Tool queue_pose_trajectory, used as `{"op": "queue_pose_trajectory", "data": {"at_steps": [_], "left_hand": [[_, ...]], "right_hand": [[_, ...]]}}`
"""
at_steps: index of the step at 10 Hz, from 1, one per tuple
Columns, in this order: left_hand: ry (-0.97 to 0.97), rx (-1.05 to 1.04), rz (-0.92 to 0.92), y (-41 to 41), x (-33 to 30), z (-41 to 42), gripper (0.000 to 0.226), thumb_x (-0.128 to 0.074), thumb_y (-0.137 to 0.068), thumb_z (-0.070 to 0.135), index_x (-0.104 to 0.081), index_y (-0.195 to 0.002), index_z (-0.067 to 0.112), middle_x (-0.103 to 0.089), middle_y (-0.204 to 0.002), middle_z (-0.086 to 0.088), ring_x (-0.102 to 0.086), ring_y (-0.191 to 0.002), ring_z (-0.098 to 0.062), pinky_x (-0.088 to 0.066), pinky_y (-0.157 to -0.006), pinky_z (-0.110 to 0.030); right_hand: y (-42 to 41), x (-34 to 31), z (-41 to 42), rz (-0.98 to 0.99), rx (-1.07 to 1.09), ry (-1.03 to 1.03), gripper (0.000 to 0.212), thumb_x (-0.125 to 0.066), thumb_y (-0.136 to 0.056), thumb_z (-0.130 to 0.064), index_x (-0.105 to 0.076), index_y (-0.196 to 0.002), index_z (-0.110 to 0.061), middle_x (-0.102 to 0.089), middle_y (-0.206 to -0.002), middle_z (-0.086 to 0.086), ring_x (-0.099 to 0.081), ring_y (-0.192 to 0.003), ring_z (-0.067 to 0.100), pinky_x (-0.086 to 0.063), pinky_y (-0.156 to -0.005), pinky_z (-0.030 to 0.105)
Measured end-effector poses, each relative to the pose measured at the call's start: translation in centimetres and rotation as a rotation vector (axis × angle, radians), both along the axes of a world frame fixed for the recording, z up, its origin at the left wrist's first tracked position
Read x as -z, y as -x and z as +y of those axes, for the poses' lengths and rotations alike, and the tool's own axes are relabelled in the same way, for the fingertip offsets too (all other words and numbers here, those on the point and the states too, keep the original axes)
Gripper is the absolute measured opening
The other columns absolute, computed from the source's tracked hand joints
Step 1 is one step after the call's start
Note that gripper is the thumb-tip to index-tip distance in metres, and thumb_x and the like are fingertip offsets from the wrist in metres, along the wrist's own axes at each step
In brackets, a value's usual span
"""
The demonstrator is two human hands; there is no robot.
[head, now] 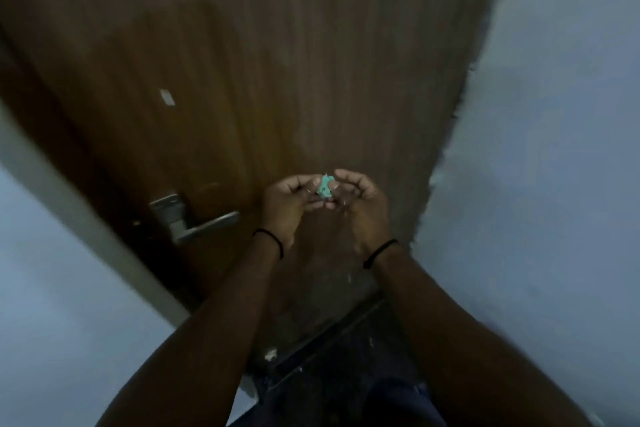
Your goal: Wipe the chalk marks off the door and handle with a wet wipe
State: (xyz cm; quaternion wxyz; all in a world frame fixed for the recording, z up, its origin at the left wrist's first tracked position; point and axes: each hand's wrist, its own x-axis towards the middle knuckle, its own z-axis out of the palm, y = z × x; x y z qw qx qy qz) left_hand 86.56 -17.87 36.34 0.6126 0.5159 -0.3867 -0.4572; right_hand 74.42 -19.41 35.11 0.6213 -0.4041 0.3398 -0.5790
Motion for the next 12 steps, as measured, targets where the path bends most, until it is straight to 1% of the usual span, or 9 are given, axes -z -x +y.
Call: {"op": "queue_pose_trajectory", "data": {"at_steps": [1, 2, 3, 4, 5, 7, 9, 11, 12], "left_hand": [[-0.039, 0.270, 0.000, 5.1, 1.2, -2.9, 0.014, -0.065, -0.087, 0.002, -0.068, -0.101, 0.001, -0.073, -0.090, -0.008, -0.070, -0.079, -0.015, -0.058, -0.069, -0.023], [-0.078, 0.431, -0.043, 11.6, 2.2, -6.0, 0.012, -0.065, -0.084, -0.005, -0.068, -0.092, 0.003, -0.074, -0.077, -0.002, -0.071, -0.070, -0.014, -0.058, -0.062, -0.024], [-0.136, 0.530, -0.112, 17.6, 3.6, -8.7, 0.012, -0.065, -0.084, -0.005, -0.068, -0.095, -0.001, -0.072, -0.079, -0.006, -0.070, -0.066, -0.014, -0.058, -0.058, -0.025], [-0.205, 0.667, -0.186, 23.8, 5.6, -11.0, 0.008, -0.071, -0.082, 0.003, -0.070, -0.090, 0.004, -0.073, -0.080, -0.010, -0.071, -0.069, -0.019, -0.059, -0.061, -0.030], [-0.229, 0.779, -0.373, 29.7, 8.5, -12.2, 0.007, -0.073, -0.083, 0.007, -0.071, -0.077, 0.010, -0.072, -0.070, -0.006, -0.070, -0.061, -0.018, -0.056, -0.057, -0.030], [-0.067, 0.991, -0.935, 38.5, 17.0, -12.6, 0.011, -0.074, -0.083, 0.015, -0.072, -0.073, 0.016, -0.073, -0.082, -0.002, -0.066, -0.077, -0.018, -0.049, -0.069, -0.023], [-0.039, 1.146, -1.157, 42.8, 27.5, -11.4, 0.014, -0.066, -0.087, 0.006, -0.070, -0.085, -0.007, -0.068, -0.094, -0.022, -0.058, -0.097, -0.033, -0.040, -0.081, -0.028], [0.011, 1.202, -1.316, 43.2, 35.1, -13.7, 0.030, -0.063, -0.089, 0.007, -0.062, -0.117, -0.002, -0.051, -0.121, -0.020, -0.050, -0.111, -0.033, -0.033, -0.090, -0.030], [-0.014, 1.133, -1.381, 41.8, 36.1, -14.9, 0.042, -0.059, -0.093, 0.013, -0.052, -0.133, 0.003, -0.045, -0.135, -0.017, -0.044, -0.124, -0.033, -0.028, -0.099, -0.029]], "right_hand": [[6.0, 1.6, -0.9, 0.020, 0.169, -0.055, 0.015, -0.058, -0.094, -0.001, -0.064, -0.106, 0.004, -0.068, -0.097, 0.020, -0.065, -0.080, 0.021, -0.057, -0.071, 0.030], [12.1, 3.0, -1.5, -0.003, 0.286, -0.094, 0.025, -0.056, -0.095, -0.002, -0.060, -0.116, 0.011, -0.065, -0.108, 0.027, -0.061, -0.092, 0.030, -0.054, -0.084, 0.043], [17.9, 4.4, -1.9, 0.033, 0.360, -0.108, 0.032, -0.063, -0.090, 0.001, -0.059, -0.121, 0.008, -0.066, -0.112, 0.027, -0.064, -0.094, 0.027, -0.055, -0.087, 0.042], [24.2, 6.5, -2.4, 0.122, 0.486, -0.174, 0.028, -0.067, -0.087, 0.000, -0.063, -0.114, 0.002, -0.069, -0.101, 0.020, -0.065, -0.083, 0.022, -0.058, -0.073, 0.032], [29.4, 9.4, -1.8, 0.195, 0.609, -0.276, 0.018, -0.071, -0.086, -0.003, -0.068, -0.103, -0.001, -0.072, -0.096, 0.018, -0.067, -0.080, 0.023, -0.059, -0.074, 0.035], [35.9, 20.1, 1.7, 0.447, 0.919, -0.550, 0.012, -0.078, -0.080, -0.012, -0.072, -0.089, -0.012, -0.073, -0.084, -0.003, -0.067, -0.078, 0.010, -0.055, -0.072, 0.022], [38.7, 32.3, 4.5, 0.736, 0.964, -0.827, 0.014, -0.077, -0.077, -0.016, -0.070, -0.089, -0.018, -0.068, -0.086, 0.000, -0.065, -0.084, 0.018, -0.053, -0.079, 0.033], [42.2, 40.5, 2.0, 1.004, 0.745, -0.835, 0.043, -0.074, -0.076, -0.008, -0.068, -0.118, -0.008, -0.064, -0.120, 0.013, -0.058, -0.112, 0.030, -0.046, -0.099, 0.041], [42.1, 41.8, 0.2, 1.068, 0.754, -0.752, 0.033, -0.073, -0.075, -0.005, -0.071, -0.108, -0.006, -0.065, -0.110, 0.017, -0.058, -0.107, 0.036, -0.046, -0.096, 0.042]]}}
